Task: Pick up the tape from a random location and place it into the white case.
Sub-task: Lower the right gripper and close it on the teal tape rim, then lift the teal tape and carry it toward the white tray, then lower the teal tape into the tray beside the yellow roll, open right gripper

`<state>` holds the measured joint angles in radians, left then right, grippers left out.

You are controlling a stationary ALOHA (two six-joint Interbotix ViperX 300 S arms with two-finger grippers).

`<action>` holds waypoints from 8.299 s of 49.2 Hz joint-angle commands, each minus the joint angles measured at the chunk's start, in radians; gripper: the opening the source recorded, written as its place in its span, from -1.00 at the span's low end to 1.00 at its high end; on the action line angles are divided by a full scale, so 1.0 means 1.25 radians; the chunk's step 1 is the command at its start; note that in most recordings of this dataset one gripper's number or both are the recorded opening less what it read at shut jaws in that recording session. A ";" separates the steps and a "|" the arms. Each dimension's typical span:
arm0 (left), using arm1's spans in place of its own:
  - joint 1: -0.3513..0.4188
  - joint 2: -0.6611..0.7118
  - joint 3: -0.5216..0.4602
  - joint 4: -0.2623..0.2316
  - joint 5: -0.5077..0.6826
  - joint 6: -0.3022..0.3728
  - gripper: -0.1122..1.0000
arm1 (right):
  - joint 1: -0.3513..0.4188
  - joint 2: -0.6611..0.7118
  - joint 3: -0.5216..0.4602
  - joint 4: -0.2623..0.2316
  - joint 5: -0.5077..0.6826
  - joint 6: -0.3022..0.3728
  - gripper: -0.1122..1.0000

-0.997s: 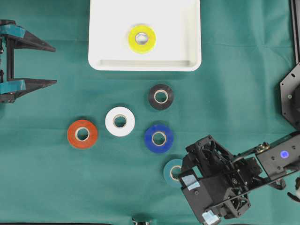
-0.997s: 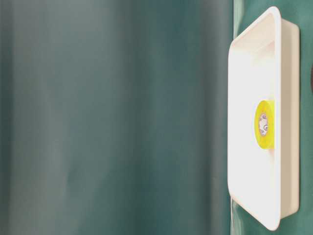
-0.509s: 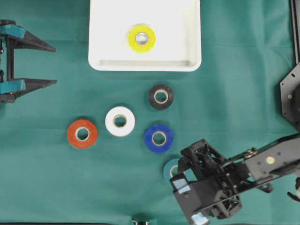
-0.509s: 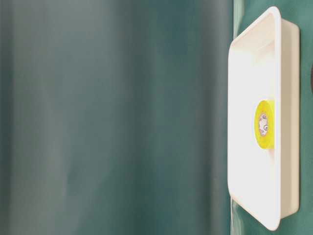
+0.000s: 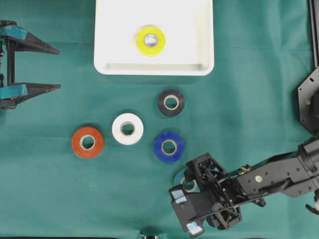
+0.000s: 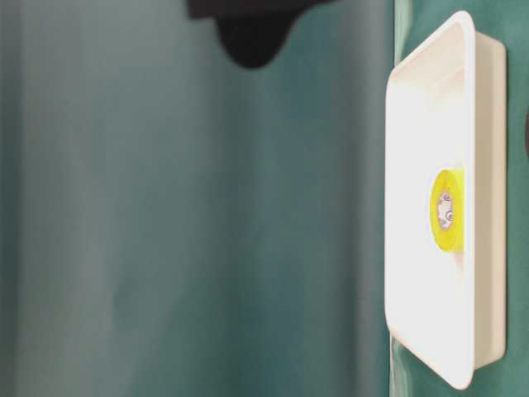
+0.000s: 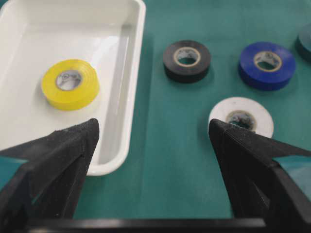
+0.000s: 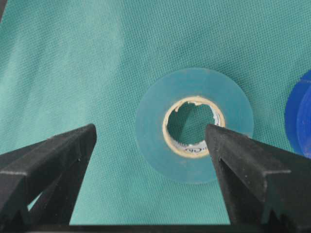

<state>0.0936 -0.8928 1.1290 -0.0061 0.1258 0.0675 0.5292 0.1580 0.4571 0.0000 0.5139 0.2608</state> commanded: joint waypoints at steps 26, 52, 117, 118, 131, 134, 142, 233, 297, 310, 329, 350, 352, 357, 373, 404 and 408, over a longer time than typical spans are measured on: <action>0.001 0.005 -0.005 -0.002 -0.012 -0.001 0.98 | 0.011 0.023 0.026 -0.001 -0.101 0.001 0.85; 0.002 0.005 -0.001 -0.002 -0.012 0.000 0.98 | 0.012 0.028 0.022 -0.001 -0.101 0.001 0.85; 0.001 0.005 -0.001 -0.001 -0.012 -0.001 0.98 | 0.010 0.027 0.013 -0.002 -0.088 0.000 -0.30; 0.001 0.004 -0.001 -0.002 -0.012 -0.001 0.98 | 0.010 0.027 0.012 -0.002 -0.087 0.000 -0.30; 0.002 0.005 -0.001 -0.001 -0.012 -0.001 0.98 | 0.010 -0.011 0.011 -0.005 -0.055 0.001 -0.30; 0.002 0.004 -0.001 -0.002 -0.011 0.000 0.98 | 0.010 -0.029 0.009 -0.005 -0.040 0.001 -0.30; 0.002 0.004 -0.001 -0.001 -0.011 0.000 0.98 | 0.010 -0.071 -0.005 -0.018 0.009 0.002 -0.30; 0.002 0.004 -0.001 -0.001 -0.011 0.000 0.98 | 0.020 -0.217 -0.228 -0.094 0.502 0.066 -0.30; 0.002 0.005 -0.001 -0.002 -0.009 0.000 0.98 | -0.204 -0.217 -0.227 -0.108 0.480 -0.076 -0.30; 0.002 0.005 -0.001 -0.001 -0.009 0.000 0.98 | -0.376 -0.217 -0.226 -0.107 0.461 -0.139 -0.30; 0.002 0.005 -0.001 -0.001 -0.007 0.000 0.98 | -0.584 -0.217 -0.227 -0.109 0.414 -0.212 -0.30; 0.001 0.004 -0.001 -0.002 -0.006 0.000 0.98 | -0.659 -0.217 -0.227 -0.109 0.405 -0.236 -0.30; 0.002 0.005 -0.001 -0.002 -0.006 0.000 0.98 | -0.659 -0.217 -0.227 -0.109 0.405 -0.236 -0.30; 0.002 0.005 -0.001 -0.001 -0.006 0.000 0.98 | -0.659 -0.217 -0.227 -0.107 0.405 -0.234 -0.30; 0.002 0.005 -0.001 -0.001 -0.006 0.000 0.98 | -0.659 -0.195 -0.204 -0.106 0.374 -0.231 -0.30; 0.001 0.005 -0.001 -0.001 -0.006 0.000 0.98 | -0.664 -0.043 -0.099 -0.099 0.175 -0.225 -0.30; 0.002 0.005 0.000 -0.002 -0.006 0.000 0.98 | -0.670 -0.029 -0.092 -0.101 0.158 -0.223 -0.30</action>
<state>0.0936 -0.8912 1.1367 -0.0077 0.1243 0.0675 -0.3007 0.1243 0.3482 -0.1258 0.7363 -0.0199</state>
